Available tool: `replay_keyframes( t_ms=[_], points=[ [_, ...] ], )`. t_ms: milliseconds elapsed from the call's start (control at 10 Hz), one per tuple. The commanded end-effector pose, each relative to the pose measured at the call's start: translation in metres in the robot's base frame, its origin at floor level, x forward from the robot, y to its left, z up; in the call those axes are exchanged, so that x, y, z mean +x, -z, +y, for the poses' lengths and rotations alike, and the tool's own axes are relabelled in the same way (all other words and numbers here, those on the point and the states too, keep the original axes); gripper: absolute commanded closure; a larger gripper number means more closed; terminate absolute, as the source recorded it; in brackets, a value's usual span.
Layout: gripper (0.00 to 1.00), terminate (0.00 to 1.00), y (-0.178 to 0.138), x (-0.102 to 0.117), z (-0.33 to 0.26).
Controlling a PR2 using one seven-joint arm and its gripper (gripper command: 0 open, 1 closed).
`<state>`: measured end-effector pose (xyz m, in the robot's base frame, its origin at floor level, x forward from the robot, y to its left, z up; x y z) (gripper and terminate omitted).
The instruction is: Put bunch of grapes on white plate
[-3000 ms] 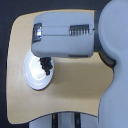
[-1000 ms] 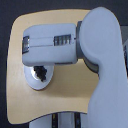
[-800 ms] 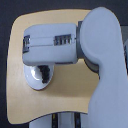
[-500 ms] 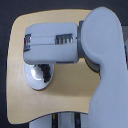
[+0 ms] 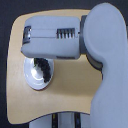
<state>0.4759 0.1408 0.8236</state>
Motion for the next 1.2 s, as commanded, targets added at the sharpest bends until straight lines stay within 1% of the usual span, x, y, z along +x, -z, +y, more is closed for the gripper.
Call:
replay_keyframes(
  t_ms=[0,100,400,800,1100],
  points=[
    [0.00,0.00,-0.085,0.030,-0.045],
    [0.00,0.00,-0.095,0.027,-0.064],
    [0.00,0.00,-0.106,0.027,-0.113],
    [0.00,0.00,-0.125,0.031,-0.197],
    [0.00,0.00,-0.139,0.021,-0.268]
  ],
)
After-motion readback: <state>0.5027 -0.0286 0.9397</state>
